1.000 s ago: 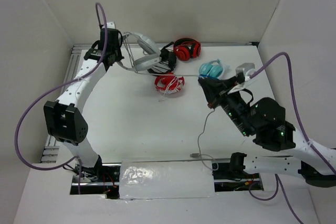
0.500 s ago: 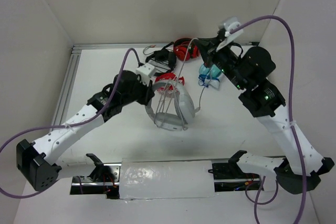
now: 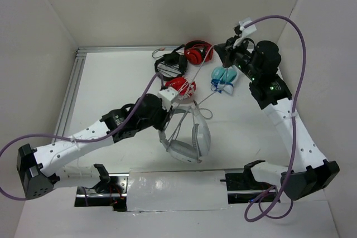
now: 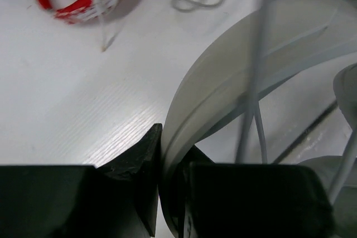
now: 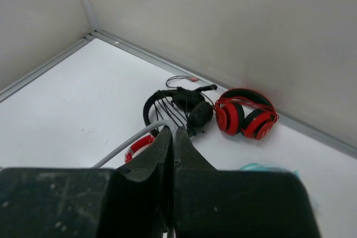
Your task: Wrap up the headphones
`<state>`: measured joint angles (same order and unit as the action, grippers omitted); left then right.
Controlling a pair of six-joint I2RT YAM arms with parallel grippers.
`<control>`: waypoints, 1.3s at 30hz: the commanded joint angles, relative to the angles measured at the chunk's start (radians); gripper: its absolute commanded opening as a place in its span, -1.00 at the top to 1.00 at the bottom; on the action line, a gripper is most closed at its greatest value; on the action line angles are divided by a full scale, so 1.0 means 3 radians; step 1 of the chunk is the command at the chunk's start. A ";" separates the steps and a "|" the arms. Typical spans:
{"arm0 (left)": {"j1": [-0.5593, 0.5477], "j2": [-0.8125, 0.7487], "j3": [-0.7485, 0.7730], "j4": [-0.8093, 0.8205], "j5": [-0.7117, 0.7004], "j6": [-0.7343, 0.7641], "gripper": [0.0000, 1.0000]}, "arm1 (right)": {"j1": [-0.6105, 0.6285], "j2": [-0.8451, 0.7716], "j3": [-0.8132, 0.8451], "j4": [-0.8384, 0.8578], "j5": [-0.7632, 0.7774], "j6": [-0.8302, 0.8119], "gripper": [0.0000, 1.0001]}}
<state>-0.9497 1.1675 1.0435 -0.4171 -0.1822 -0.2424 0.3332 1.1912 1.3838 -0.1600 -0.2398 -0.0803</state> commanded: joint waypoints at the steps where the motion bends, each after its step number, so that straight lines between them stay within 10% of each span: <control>1: 0.0158 -0.0108 0.0234 -0.0230 -0.0436 -0.0470 1.00 | -0.0251 -0.0354 -0.0103 0.0518 -0.0263 0.0257 1.00; 13: 0.1738 0.0531 0.0765 -0.0521 -0.0585 -0.1109 1.00 | -0.0247 -0.1204 -0.0180 0.0165 -0.0295 0.0201 1.00; 23: 0.1933 0.0685 0.0817 -0.0492 -0.0427 -0.1089 1.00 | -0.0252 -0.1123 0.0204 -0.0126 -0.0376 0.0206 1.00; 31: 0.2842 0.0852 0.1663 -0.0541 0.0040 -0.1058 1.00 | -0.0257 -0.1867 -0.1190 0.0196 0.0103 0.0528 1.00; 39: 0.3860 0.1201 0.2411 -0.0731 0.0847 -0.1390 1.00 | -0.0313 -0.2350 -0.1458 0.0012 0.0523 0.0759 1.00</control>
<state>0.1268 1.5009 1.6897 -0.6502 -0.0402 -0.6071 0.2474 0.5224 0.9154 -0.2119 -0.1936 0.1200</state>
